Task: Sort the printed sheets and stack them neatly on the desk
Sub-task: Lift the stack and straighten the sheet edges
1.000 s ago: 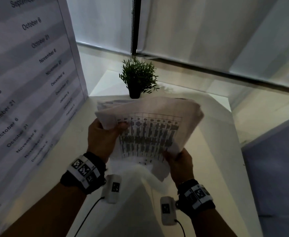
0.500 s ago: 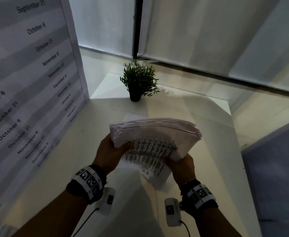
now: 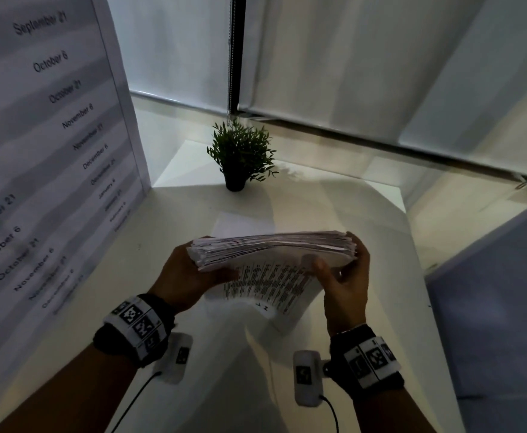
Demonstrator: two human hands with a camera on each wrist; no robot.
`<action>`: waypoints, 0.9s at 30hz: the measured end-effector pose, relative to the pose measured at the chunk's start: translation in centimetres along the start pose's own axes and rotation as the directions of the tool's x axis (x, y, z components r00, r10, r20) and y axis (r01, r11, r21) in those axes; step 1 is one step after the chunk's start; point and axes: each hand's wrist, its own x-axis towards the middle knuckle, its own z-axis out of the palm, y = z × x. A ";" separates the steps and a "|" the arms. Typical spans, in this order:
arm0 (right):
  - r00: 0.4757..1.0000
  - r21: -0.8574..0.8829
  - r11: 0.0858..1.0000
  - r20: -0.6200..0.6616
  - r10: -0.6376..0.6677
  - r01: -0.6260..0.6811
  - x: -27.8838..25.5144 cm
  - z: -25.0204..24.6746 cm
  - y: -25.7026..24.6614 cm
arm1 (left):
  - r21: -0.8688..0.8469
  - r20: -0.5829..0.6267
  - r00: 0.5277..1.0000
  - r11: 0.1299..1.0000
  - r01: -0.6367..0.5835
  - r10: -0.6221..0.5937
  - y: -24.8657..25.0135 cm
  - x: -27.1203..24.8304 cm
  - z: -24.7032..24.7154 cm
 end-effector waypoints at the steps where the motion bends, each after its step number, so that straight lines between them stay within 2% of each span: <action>1: 1.000 0.014 1.000 0.000 0.014 -0.014 0.1 0.1 -0.2 | -0.001 0.015 1.000 1.000 0.013 -0.013 0.1 0.3 -0.2; 5: 0.999 0.013 0.999 -0.016 0.032 -0.032 0.4 0.2 -0.6 | 0.018 0.044 0.998 0.999 0.045 -0.046 0.1 1.0 -0.4; 8: 0.999 -0.035 0.999 0.037 0.022 -0.021 0.3 0.5 -0.6 | 0.004 0.035 0.997 0.998 0.070 -0.070 -0.3 1.1 -0.6; 13: 0.998 -0.054 0.996 0.004 0.069 -0.069 1.2 0.7 -0.1 | -0.001 0.020 0.992 0.993 0.121 -0.121 -0.8 1.3 -0.8; 15: 0.996 -0.116 0.989 -0.023 0.088 -0.090 1.7 0.9 -0.1 | -0.007 -0.020 0.990 0.990 0.139 -0.139 -0.9 1.5 -0.5; 17: 0.996 -0.127 0.989 -0.058 0.074 -0.081 2.0 1.3 -0.6 | -0.004 -0.124 0.981 0.989 0.147 -0.147 -0.7 1.7 0.1; 20: 0.994 -0.105 0.994 -0.107 -0.010 -0.002 1.6 1.6 -1.6 | -0.045 -0.235 0.964 0.992 0.121 -0.128 0.0 1.9 1.0; 27: 0.977 -0.207 0.965 -0.107 -0.185 0.161 0.2 1.8 -2.9 | 0.053 -0.252 0.965 0.997 -0.056 0.067 0.5 0.5 1.3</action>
